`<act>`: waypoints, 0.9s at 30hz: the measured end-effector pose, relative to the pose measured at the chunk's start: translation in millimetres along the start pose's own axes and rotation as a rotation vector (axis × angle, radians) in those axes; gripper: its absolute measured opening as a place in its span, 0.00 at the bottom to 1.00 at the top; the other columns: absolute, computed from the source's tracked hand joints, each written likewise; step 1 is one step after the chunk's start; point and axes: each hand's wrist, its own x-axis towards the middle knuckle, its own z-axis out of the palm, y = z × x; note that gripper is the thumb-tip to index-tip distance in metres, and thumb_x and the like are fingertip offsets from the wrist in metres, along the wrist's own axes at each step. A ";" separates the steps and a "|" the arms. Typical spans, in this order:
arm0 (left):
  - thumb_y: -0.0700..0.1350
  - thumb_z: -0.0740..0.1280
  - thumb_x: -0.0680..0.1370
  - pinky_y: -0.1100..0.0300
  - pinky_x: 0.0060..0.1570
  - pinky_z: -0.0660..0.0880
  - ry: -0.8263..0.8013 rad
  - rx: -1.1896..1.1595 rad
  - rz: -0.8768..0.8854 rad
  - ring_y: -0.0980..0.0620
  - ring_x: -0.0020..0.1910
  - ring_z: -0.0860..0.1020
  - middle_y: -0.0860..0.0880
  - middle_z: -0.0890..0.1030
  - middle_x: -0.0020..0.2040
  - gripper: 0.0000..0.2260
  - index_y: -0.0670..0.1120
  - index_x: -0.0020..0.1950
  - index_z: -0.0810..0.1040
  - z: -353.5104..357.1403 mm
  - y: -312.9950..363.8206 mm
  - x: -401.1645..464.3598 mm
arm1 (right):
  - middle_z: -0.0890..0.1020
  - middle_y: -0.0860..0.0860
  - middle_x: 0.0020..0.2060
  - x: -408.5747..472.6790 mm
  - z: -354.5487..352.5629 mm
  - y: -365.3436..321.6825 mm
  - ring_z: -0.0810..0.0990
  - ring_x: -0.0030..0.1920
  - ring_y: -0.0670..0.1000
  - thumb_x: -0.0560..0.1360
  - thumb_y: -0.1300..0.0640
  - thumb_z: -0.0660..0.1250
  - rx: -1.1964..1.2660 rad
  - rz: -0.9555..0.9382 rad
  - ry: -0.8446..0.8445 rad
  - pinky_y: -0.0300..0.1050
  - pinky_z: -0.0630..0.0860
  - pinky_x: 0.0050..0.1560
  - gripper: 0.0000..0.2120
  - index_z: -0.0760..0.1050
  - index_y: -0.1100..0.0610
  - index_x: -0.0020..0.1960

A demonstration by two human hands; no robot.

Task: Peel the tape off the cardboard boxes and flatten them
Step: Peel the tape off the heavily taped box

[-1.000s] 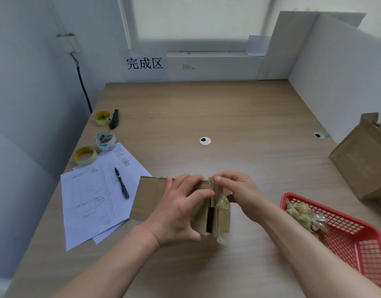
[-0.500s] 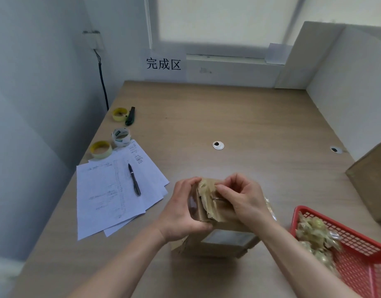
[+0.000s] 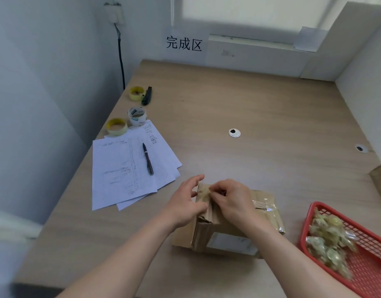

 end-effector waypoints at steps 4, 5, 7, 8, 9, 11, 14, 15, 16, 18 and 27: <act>0.33 0.70 0.71 0.48 0.61 0.78 0.031 -0.004 0.009 0.52 0.65 0.74 0.54 0.73 0.65 0.30 0.56 0.68 0.76 6.8 -10.5 -0.6 | 0.82 0.42 0.36 -7.8 -1.2 0.4 0.80 0.40 0.45 0.69 0.61 0.75 0.085 0.003 0.009 0.40 0.75 0.44 0.12 0.81 0.44 0.37; 0.32 0.70 0.71 0.48 0.61 0.77 0.053 -0.003 0.012 0.52 0.64 0.75 0.54 0.73 0.64 0.27 0.54 0.66 0.79 8.8 -12.7 -0.9 | 0.83 0.43 0.36 -11.0 -1.7 0.6 0.81 0.40 0.46 0.68 0.63 0.75 0.112 -0.004 0.012 0.43 0.77 0.44 0.15 0.79 0.42 0.34; 0.30 0.71 0.70 0.48 0.63 0.75 0.088 -0.018 0.009 0.51 0.63 0.76 0.51 0.74 0.64 0.21 0.48 0.59 0.83 13.3 -17.0 -1.3 | 0.83 0.46 0.36 -15.2 -3.3 2.0 0.83 0.44 0.50 0.65 0.68 0.74 0.161 -0.027 0.009 0.46 0.78 0.45 0.20 0.77 0.43 0.30; 0.30 0.72 0.71 0.48 0.64 0.75 0.098 -0.037 0.001 0.50 0.62 0.77 0.49 0.74 0.65 0.18 0.46 0.56 0.84 14.7 -18.9 -2.0 | 0.83 0.46 0.36 -16.3 -4.5 4.0 0.84 0.48 0.51 0.64 0.70 0.73 0.185 -0.035 -0.005 0.45 0.78 0.46 0.21 0.77 0.43 0.29; 0.30 0.72 0.71 0.48 0.64 0.74 0.104 -0.064 -0.007 0.50 0.62 0.77 0.48 0.74 0.67 0.15 0.45 0.54 0.85 15.3 -20.4 -3.0 | 0.82 0.46 0.35 -16.9 -6.1 5.9 0.84 0.51 0.49 0.63 0.72 0.73 0.212 -0.039 -0.031 0.44 0.78 0.48 0.22 0.77 0.44 0.28; 0.30 0.72 0.73 0.47 0.65 0.74 0.119 -0.113 -0.010 0.50 0.61 0.78 0.48 0.74 0.68 0.13 0.45 0.51 0.85 16.3 -22.6 -4.8 | 0.81 0.44 0.36 -17.5 -10.4 7.2 0.82 0.55 0.46 0.63 0.73 0.73 0.245 -0.046 -0.094 0.39 0.77 0.51 0.22 0.77 0.45 0.28; 0.30 0.71 0.73 0.46 0.64 0.75 0.162 -0.133 0.017 0.49 0.62 0.79 0.47 0.76 0.67 0.10 0.44 0.47 0.85 20.5 -23.1 -6.9 | 0.83 0.48 0.39 -19.4 -14.1 6.6 0.81 0.57 0.45 0.65 0.73 0.73 0.269 -0.046 -0.137 0.43 0.77 0.55 0.19 0.79 0.48 0.31; 0.30 0.72 0.73 0.46 0.64 0.75 0.178 -0.131 0.026 0.48 0.62 0.79 0.47 0.77 0.66 0.08 0.42 0.46 0.85 21.7 -23.0 -7.5 | 0.83 0.50 0.40 -21.2 -14.6 5.5 0.82 0.56 0.46 0.66 0.73 0.73 0.282 -0.042 -0.125 0.43 0.77 0.55 0.17 0.80 0.50 0.32; 0.31 0.72 0.72 0.46 0.63 0.76 0.193 -0.127 0.032 0.48 0.60 0.80 0.47 0.78 0.65 0.07 0.40 0.46 0.85 22.8 -23.1 -8.2 | 0.83 0.51 0.41 -23.1 -14.4 4.8 0.82 0.55 0.46 0.66 0.72 0.74 0.288 -0.043 -0.101 0.43 0.78 0.54 0.14 0.81 0.53 0.34; 0.32 0.73 0.71 0.45 0.59 0.78 0.220 -0.125 0.043 0.48 0.55 0.82 0.48 0.80 0.62 0.05 0.40 0.44 0.84 23.2 -24.8 -10.3 | 0.83 0.50 0.40 -28.5 -13.0 4.0 0.83 0.48 0.45 0.65 0.69 0.76 0.266 -0.069 -0.043 0.41 0.77 0.47 0.09 0.82 0.56 0.38; 0.36 0.76 0.72 0.45 0.55 0.79 0.254 -0.101 0.082 0.46 0.51 0.83 0.46 0.82 0.57 0.05 0.41 0.37 0.82 24.4 -24.1 -17.2 | 0.75 0.46 0.35 -31.8 -1.7 6.6 0.75 0.37 0.44 0.73 0.59 0.75 0.154 -0.185 -0.047 0.37 0.70 0.40 0.12 0.84 0.42 0.50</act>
